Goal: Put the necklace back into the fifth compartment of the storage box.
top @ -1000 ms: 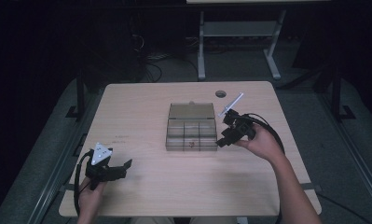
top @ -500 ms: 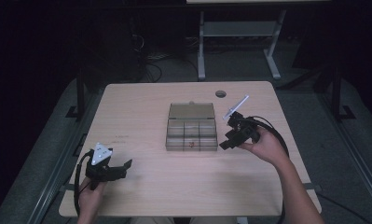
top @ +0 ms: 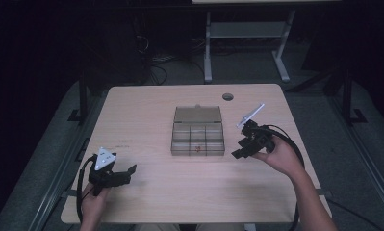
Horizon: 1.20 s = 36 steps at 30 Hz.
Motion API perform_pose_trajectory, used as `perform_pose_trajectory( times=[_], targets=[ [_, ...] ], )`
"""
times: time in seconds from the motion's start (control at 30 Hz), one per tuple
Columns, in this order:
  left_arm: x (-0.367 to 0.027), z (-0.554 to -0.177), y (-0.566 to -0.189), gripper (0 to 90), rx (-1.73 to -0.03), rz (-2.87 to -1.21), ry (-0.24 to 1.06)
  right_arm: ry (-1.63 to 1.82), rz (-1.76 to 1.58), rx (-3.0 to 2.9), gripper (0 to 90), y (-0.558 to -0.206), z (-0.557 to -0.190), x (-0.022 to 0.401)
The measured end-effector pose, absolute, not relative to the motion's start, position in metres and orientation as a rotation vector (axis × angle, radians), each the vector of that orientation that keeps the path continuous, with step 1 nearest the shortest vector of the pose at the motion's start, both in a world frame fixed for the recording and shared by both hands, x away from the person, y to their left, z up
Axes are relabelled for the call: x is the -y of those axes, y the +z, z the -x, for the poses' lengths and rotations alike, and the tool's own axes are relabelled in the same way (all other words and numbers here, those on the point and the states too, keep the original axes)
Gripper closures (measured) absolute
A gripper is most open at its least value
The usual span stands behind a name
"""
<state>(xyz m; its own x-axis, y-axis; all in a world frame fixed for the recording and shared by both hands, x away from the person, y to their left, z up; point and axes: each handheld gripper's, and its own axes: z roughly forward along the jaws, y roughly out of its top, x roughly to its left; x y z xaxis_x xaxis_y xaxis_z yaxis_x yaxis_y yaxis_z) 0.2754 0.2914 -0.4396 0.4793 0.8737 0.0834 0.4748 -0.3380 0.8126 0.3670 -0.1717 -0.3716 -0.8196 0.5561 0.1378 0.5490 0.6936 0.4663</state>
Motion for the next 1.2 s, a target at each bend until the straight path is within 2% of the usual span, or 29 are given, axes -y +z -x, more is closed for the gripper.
perform_pose_trajectory(
  times=[1.2],
  targets=[
    [-0.288, -0.275, -0.441, 13.1, -1.107, -1.989, 0.68, 0.832, -1.038, -2.813, 39.4, -0.395, -0.328, 0.217]
  ],
)
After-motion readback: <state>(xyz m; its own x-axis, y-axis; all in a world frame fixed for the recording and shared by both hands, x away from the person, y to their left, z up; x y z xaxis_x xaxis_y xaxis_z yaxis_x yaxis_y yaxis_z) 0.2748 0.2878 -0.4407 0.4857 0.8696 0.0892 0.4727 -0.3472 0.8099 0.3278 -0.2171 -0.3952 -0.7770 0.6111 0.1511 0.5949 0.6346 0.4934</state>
